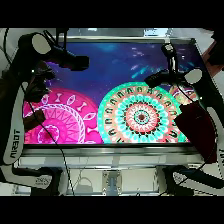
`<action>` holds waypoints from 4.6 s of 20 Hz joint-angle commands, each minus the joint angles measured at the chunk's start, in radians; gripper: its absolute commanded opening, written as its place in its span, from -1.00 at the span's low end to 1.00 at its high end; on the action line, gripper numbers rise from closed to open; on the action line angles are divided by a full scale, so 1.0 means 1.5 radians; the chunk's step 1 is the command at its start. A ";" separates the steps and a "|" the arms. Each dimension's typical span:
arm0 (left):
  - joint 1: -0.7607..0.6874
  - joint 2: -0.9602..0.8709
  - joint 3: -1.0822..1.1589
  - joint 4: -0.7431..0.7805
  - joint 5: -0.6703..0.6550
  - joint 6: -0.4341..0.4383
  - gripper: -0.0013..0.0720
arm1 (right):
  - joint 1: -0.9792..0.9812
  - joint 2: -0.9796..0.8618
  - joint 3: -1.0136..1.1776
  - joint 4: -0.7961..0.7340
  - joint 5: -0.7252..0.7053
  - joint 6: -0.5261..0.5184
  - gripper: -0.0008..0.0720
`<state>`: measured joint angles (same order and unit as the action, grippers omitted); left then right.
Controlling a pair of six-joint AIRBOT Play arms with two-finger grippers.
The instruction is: Fold the shirts.
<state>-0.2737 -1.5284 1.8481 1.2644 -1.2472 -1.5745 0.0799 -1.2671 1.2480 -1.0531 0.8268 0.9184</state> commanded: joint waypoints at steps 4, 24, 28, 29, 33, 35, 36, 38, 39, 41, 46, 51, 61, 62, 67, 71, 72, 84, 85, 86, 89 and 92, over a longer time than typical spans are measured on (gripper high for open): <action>0.000 0.000 0.001 0.000 0.000 0.000 -0.92 | 0.001 0.000 0.000 0.000 0.000 0.000 0.43; 0.154 -0.009 -0.002 0.666 -0.117 -0.147 0.47 | 0.001 0.000 0.000 0.015 -0.016 0.000 0.43; 0.390 -0.009 -0.078 0.475 -0.173 -0.136 0.47 | 0.001 0.000 0.000 0.021 -0.010 0.001 0.43; 0.440 -0.009 -0.103 0.438 -0.187 -0.119 0.47 | 0.001 0.000 0.000 0.026 -0.010 0.001 0.43; 0.599 -0.009 -0.220 0.270 -0.223 -0.043 0.63 | 0.001 0.000 0.000 0.054 -0.005 0.001 0.43; 0.630 -0.009 -0.278 0.254 -0.222 -0.019 0.63 | 0.001 0.000 0.000 0.068 -0.003 0.001 0.43; 0.637 -0.009 -0.302 0.257 -0.215 -0.013 0.63 | 0.001 0.000 0.000 0.074 0.003 0.001 0.43; 0.640 -0.014 -0.335 0.285 -0.204 -0.001 0.64 | 0.001 0.000 0.000 0.085 0.024 0.001 0.43; 0.640 -0.023 -0.340 0.300 -0.201 -0.002 0.71 | 0.001 0.000 0.000 0.096 0.036 0.001 0.43; 0.640 -0.043 -0.340 0.311 -0.184 -0.004 0.71 | 0.001 0.000 0.000 0.117 0.062 0.001 0.43; 0.640 -0.064 -0.340 0.319 -0.105 -0.005 0.71 | 0.001 0.000 0.000 0.128 0.079 0.001 0.43; 0.640 -0.064 -0.340 0.331 -0.065 -0.003 -0.45 | 0.001 0.000 0.000 0.136 0.078 0.001 0.43; 0.599 -0.034 -0.212 0.026 -0.155 0.060 -0.92 | 0.001 0.005 0.023 0.184 0.068 0.001 0.43; 0.578 -0.022 -0.169 -0.082 -0.153 0.077 -0.93 | 0.001 0.007 0.038 0.184 0.068 0.001 0.43; 0.373 0.003 0.087 -0.434 -0.110 0.126 -0.93 | -0.001 0.032 0.107 0.112 0.070 0.001 0.43; 0.150 0.020 0.183 -0.496 0.020 0.147 -0.93 | -0.001 0.066 0.116 -0.038 0.101 0.039 0.43; 0.110 0.024 0.184 -0.532 0.051 0.158 -0.93 | -0.001 0.074 0.116 -0.086 0.118 0.059 0.43; 0.020 0.015 -0.204 -0.060 -0.109 0.107 0.98 | -0.001 0.091 0.112 -0.306 0.257 0.161 0.44; 0.020 0.012 -0.223 -0.022 -0.075 0.090 0.98 | -0.001 0.088 0.100 -0.315 0.250 0.161 0.44; 0.020 0.009 -0.225 -0.002 -0.045 0.074 0.97 | -0.001 0.084 0.082 -0.341 0.239 0.171 0.44; 0.020 0.006 -0.224 -0.049 0.049 0.048 0.97 | -0.021 0.046 -0.002 -0.427 0.217 0.296 0.44; 0.020 -0.014 -0.224 -0.118 0.064 0.058 0.97 | -0.092 -0.005 -0.092 -0.334 0.219 0.346 0.44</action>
<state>-0.2428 -1.5291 1.5269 1.1358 -1.2144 -1.4746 0.0132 -1.2163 1.2201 -1.6203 1.1587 1.3315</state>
